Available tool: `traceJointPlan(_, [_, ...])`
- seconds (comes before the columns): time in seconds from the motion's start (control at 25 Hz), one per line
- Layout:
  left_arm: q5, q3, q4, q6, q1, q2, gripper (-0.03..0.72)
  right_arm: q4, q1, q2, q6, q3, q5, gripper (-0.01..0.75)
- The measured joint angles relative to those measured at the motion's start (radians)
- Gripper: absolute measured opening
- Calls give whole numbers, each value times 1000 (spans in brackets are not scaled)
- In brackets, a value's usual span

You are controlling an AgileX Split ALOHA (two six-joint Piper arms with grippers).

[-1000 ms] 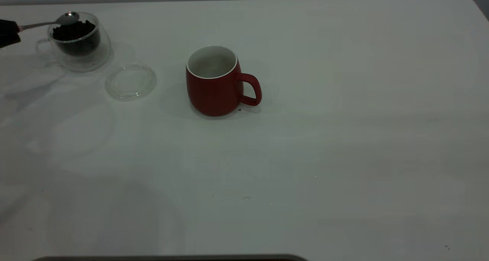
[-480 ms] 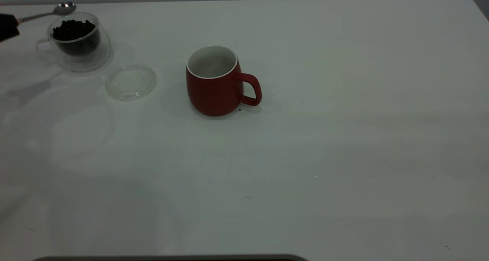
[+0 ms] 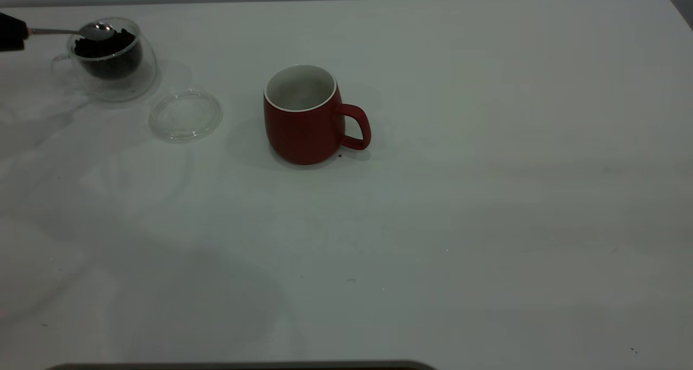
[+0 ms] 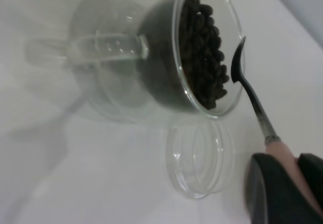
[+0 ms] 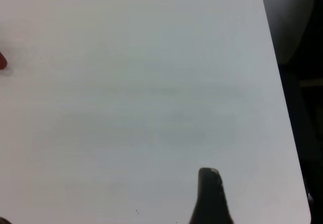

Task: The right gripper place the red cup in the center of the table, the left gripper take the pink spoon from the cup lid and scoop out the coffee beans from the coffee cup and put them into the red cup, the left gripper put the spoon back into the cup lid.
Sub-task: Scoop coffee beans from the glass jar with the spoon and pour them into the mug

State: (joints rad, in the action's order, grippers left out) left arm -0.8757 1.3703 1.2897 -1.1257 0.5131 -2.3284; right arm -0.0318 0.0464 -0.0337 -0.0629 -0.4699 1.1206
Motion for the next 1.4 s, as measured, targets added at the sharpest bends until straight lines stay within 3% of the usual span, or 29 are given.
traceJointPlan(0.4, [-36,211,-307,210,-32,-1,115,0,0,0,0,0,0,587])
traceJointPlan(0.92, [-50,363,-379,240,-82,-120,114,-1,0,0,0,0,0,587])
traceJointPlan(1.4, [-94,373,-371,393,-85,-166,114,-1,0,0,0,0,0,587])
